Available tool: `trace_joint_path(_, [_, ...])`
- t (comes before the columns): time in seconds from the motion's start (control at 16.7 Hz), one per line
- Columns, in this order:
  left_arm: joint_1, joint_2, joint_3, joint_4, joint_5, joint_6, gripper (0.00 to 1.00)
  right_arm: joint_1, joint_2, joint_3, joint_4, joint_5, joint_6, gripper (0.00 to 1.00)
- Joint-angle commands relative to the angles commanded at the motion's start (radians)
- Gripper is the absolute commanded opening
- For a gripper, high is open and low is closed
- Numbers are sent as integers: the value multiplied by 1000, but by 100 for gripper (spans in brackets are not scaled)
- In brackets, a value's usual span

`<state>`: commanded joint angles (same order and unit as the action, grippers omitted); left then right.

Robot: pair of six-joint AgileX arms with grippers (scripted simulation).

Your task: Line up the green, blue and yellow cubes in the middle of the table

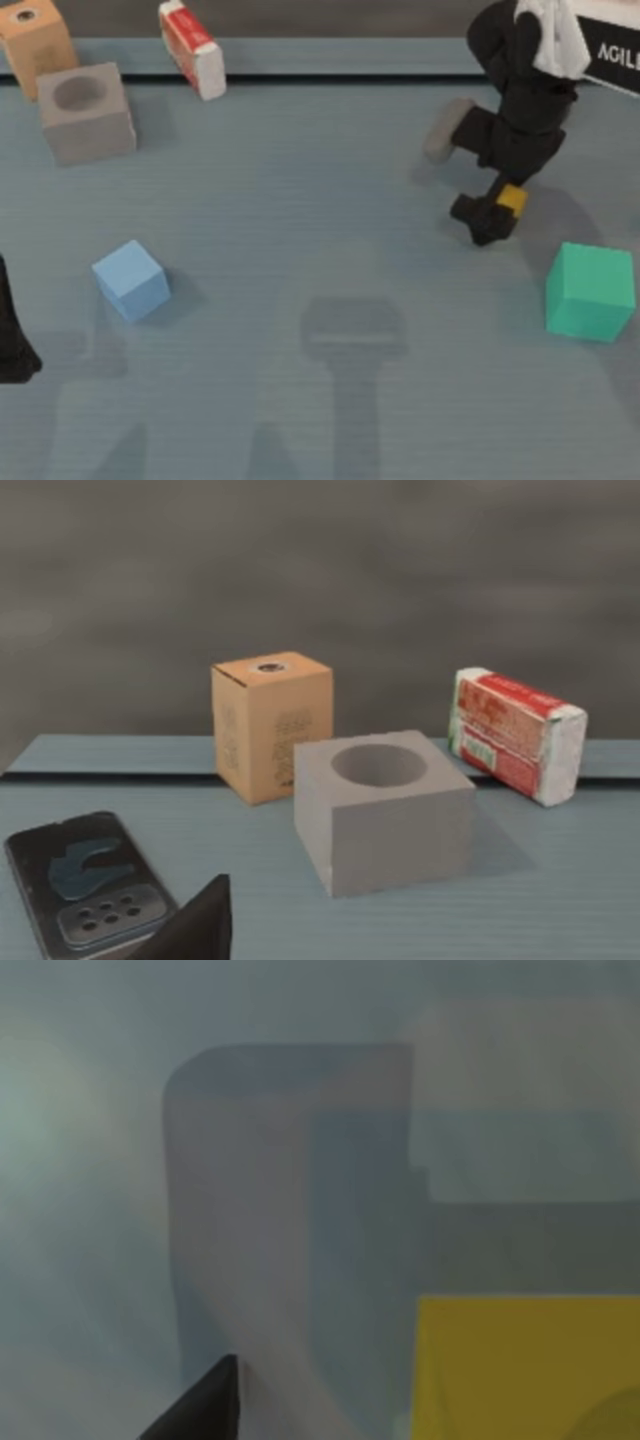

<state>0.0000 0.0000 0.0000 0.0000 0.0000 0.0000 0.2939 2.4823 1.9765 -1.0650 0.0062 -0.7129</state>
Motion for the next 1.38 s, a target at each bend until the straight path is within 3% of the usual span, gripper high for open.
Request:
trace_joint_path(0.12, [0,0,0,0,0,0,100,0,0,0,0,0,0,100])
trace_joint_path(0.9, [0,0,0,0,0,0,100,0,0,0,0,0,0,2])
trace_joint_path(1.38, [0,0,0,0,0,0,100,0,0,0,0,0,0,0])
